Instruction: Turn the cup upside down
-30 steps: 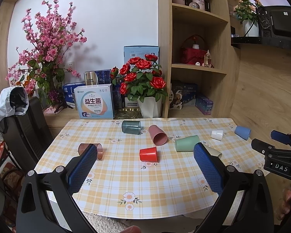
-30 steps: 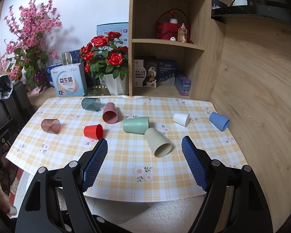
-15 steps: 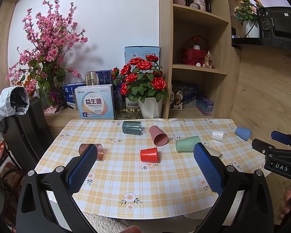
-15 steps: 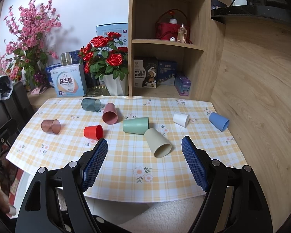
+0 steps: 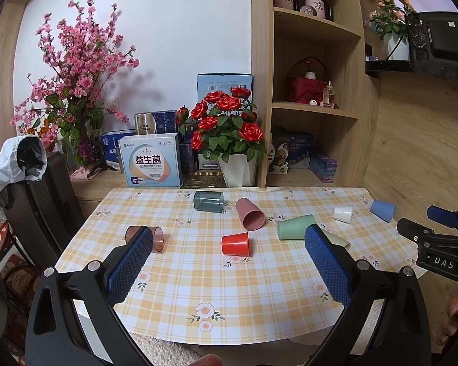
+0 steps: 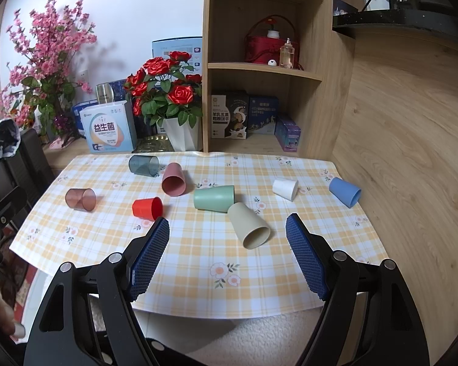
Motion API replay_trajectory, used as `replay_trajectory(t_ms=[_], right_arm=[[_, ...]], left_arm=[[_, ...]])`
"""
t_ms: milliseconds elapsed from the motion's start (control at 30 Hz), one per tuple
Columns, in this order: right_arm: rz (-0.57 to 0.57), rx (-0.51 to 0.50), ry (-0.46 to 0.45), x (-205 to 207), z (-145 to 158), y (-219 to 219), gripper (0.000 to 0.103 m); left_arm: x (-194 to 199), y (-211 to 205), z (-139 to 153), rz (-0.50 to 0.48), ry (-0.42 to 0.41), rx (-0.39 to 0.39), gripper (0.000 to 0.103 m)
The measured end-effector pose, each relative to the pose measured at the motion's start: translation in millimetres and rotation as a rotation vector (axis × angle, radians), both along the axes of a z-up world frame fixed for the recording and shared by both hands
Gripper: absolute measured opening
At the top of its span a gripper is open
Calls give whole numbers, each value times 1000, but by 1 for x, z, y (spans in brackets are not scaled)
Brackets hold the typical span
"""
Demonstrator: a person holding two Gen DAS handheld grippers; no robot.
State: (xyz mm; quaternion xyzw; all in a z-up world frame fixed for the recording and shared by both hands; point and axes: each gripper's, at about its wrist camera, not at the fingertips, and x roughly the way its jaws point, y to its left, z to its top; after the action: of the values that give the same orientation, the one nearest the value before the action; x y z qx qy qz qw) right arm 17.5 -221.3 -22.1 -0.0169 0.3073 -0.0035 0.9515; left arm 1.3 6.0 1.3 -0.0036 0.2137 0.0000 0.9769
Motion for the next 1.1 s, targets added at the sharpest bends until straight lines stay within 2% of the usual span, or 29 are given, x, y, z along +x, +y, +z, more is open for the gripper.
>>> replay_trajectory(t_ms=[533,1100], right_arm=[[1,7,7,0,1,4,76],[5,27,22,2,-5,3,76]], left_arm=[[-2,-5,-2,-3,-12,9,97],[2,-4,-6,-12,12,-7,97]])
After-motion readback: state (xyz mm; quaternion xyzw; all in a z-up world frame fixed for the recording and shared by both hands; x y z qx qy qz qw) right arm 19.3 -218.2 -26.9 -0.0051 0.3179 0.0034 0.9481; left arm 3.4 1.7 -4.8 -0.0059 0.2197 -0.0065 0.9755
